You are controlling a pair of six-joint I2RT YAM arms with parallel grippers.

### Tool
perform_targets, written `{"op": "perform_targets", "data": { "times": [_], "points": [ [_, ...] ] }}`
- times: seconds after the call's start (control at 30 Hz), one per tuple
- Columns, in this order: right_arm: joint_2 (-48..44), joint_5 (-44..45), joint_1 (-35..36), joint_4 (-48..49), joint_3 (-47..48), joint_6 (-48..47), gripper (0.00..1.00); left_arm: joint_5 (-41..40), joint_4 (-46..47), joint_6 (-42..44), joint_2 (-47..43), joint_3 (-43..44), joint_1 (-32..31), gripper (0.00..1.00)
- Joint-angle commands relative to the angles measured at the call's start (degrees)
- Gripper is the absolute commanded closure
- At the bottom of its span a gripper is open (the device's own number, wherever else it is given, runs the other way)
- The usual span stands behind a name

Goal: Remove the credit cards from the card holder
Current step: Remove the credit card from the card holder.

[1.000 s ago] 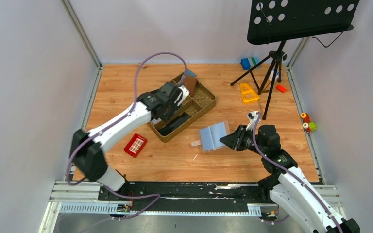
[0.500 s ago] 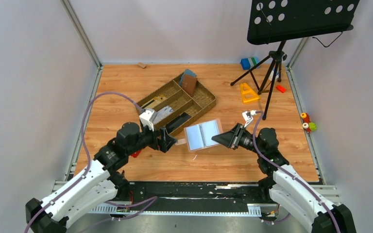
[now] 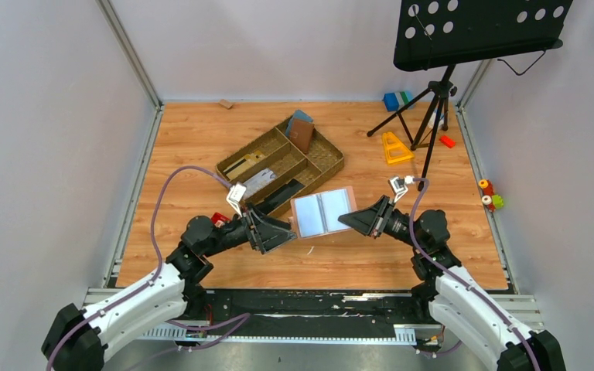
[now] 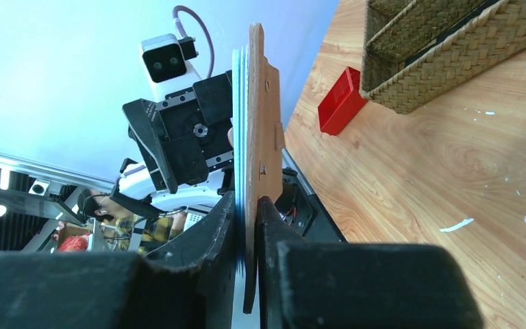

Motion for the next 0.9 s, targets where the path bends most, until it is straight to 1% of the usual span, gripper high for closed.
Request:
{"op": "perform_targets", "data": {
  "times": [0.0,0.13,0.2,0.4,0.47,0.57,0.67,0.73,0.77,0.8,0.83,0.87],
  "points": [
    [0.4,-1.7,-0.1,6.6,0.2,2.7,1.0,-0.1,10.3,-5.3,4.1,-0.3,-0.9,0.0],
    [1.0,-2.7,-0.1,7.7,0.5,2.8,1.0,-0.1,12.3,-6.1,9.8,0.7,-1.1,0.0],
    [0.8,-2.8,-0.1,7.8,0.8,2.7,1.0,-0.5,11.7,-5.8,10.9,0.9,-1.2,0.0],
    [-2.1,-1.1,-0.1,2.4,2.0,-0.4,1.0,-2.9,6.0,-3.0,8.2,0.6,-1.2,0.0],
    [-2.8,-1.1,-0.1,1.1,2.3,-1.0,1.0,-2.9,5.5,-2.5,7.6,0.5,-1.2,0.0],
    [-2.6,-1.7,-0.1,2.0,1.8,-0.1,1.0,-2.2,8.3,-3.2,9.2,0.1,-1.3,0.0],
    [-2.7,-2.0,-0.1,3.7,1.8,0.8,1.0,-0.6,10.7,-3.9,12.6,0.6,-1.6,0.0],
    [-3.0,-2.1,-0.1,2.4,2.5,0.1,1.0,-0.4,15.7,-5.5,14.6,-0.1,-2.2,0.0],
    [-3.0,-2.2,-0.1,1.6,2.7,-0.3,1.0,-0.4,19.6,-6.5,15.6,-0.5,-2.7,0.0],
    [-2.9,-2.4,-0.1,0.9,3.0,-0.6,1.0,-0.5,23.2,-7.2,16.3,-0.8,-3.1,0.02],
    [-2.6,-2.8,-0.1,0.6,3.2,-0.7,1.0,-0.3,25.7,-7.5,17.0,-0.6,-3.5,0.06],
    [-2.3,-3.0,-0.1,0.8,3.0,-0.6,1.0,-0.1,26.8,-7.5,17.7,0.0,-3.9,0.12]
  ]
}}
